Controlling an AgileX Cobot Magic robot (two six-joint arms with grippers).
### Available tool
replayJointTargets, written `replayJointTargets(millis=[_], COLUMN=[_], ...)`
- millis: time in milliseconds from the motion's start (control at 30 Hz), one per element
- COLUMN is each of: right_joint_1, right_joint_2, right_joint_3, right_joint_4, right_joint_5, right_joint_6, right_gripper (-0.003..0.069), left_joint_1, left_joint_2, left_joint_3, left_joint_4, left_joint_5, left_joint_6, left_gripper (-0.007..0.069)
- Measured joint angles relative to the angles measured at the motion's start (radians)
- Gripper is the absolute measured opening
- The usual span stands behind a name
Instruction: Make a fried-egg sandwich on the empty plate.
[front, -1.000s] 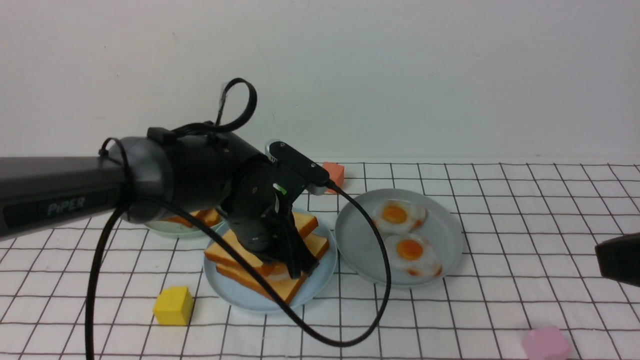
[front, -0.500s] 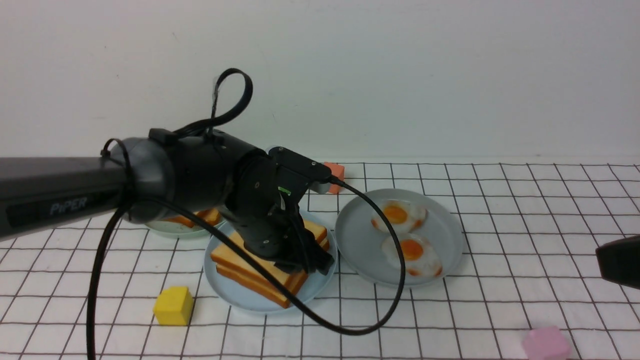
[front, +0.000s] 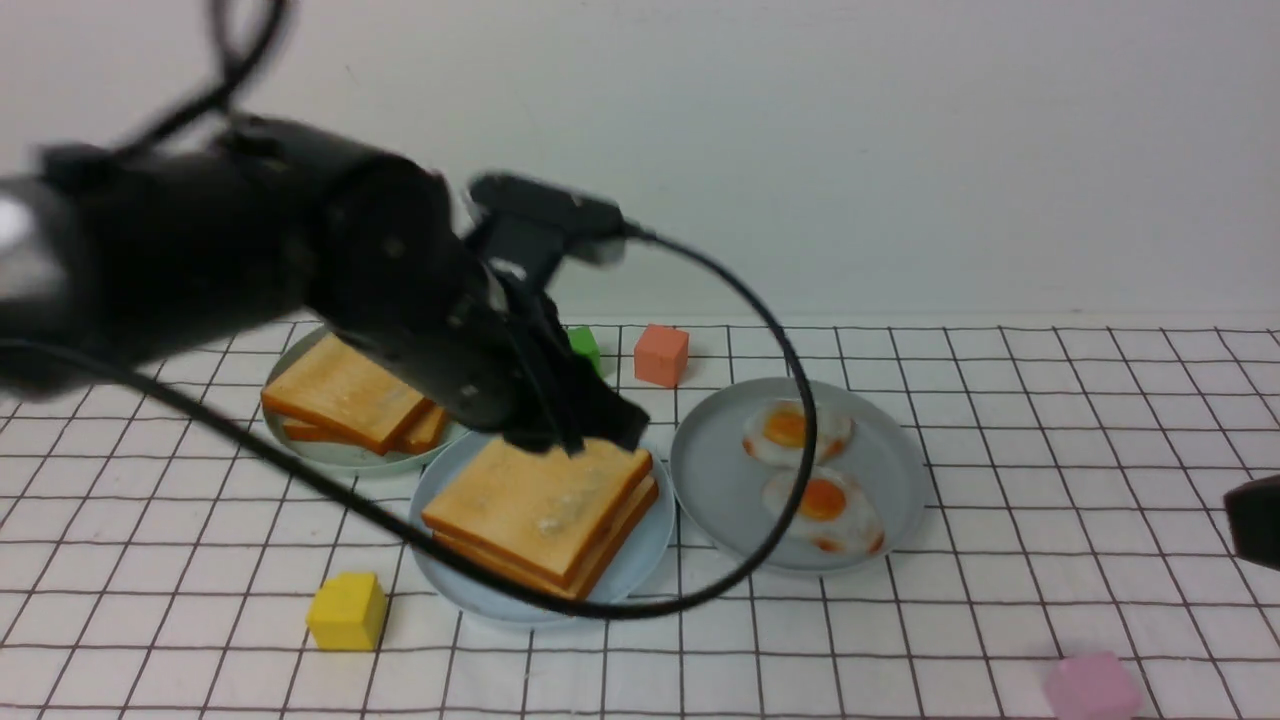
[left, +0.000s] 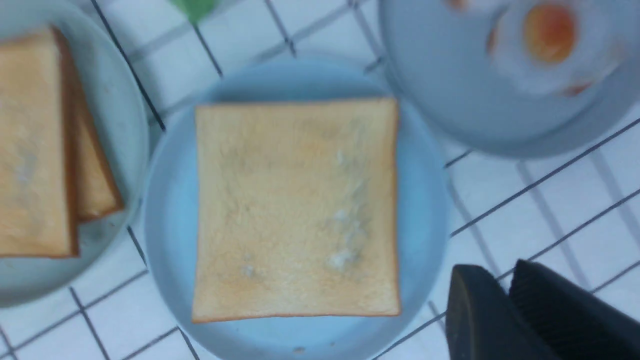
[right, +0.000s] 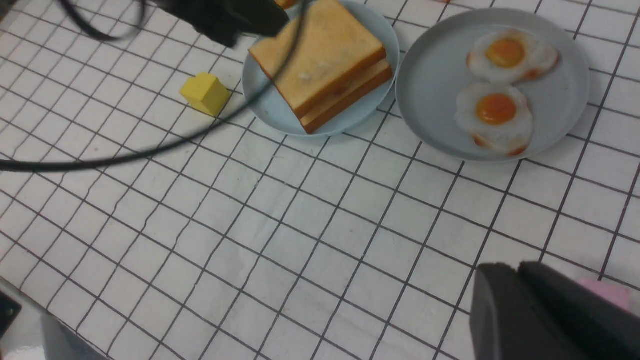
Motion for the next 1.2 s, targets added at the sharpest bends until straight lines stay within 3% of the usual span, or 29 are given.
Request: replayJointTargets(millis=[100, 367, 467, 600, 800, 967, 1200], right_joint_1=[0.0, 0.0, 0.0, 0.0, 0.0, 0.0, 0.0], right_joint_2=[-0.047, -0.277, -0.353, -0.496, -0.596, -0.602, -0.602], right_joint_3=[0.0, 0.073, 0.129, 0.279, 0.452, 0.563, 0.664], right_joint_4=[-0.029, -0.207, -0.253, -0.379, -0.496, -0.577, -0.588], right_joint_5=[0.041, 0.187, 0.194, 0.129, -0.16, -0.407, -0.471], right_joint_6=[0.043, 0.232, 0.293, 0.418, 0.546, 0.581, 0.594], right_gripper=[0.007, 0.007, 0.0068, 0.0008, -0.001, -0.0009, -0.0006], left_joint_1=[0.0, 0.0, 0.0, 0.0, 0.0, 0.0, 0.0], left_joint_2=[-0.222, -0.865, -1.035, -1.285, -1.386, -1.391, -1.391], left_joint_3=[0.055, 0.519, 0.691, 0.958, 1.074, 1.101, 1.102], left_joint_4=[-0.026, -0.108, -0.122, -0.129, -0.13, -0.13, -0.13], left_joint_5=[-0.051, -0.247, -0.348, -0.554, -0.619, -0.613, -0.547], left_joint_6=[0.005, 0.04, 0.04, 0.04, 0.04, 0.04, 0.04], left_gripper=[-0.0013, -0.0013, -0.0013, -0.0013, -0.0013, -0.0013, -0.0013])
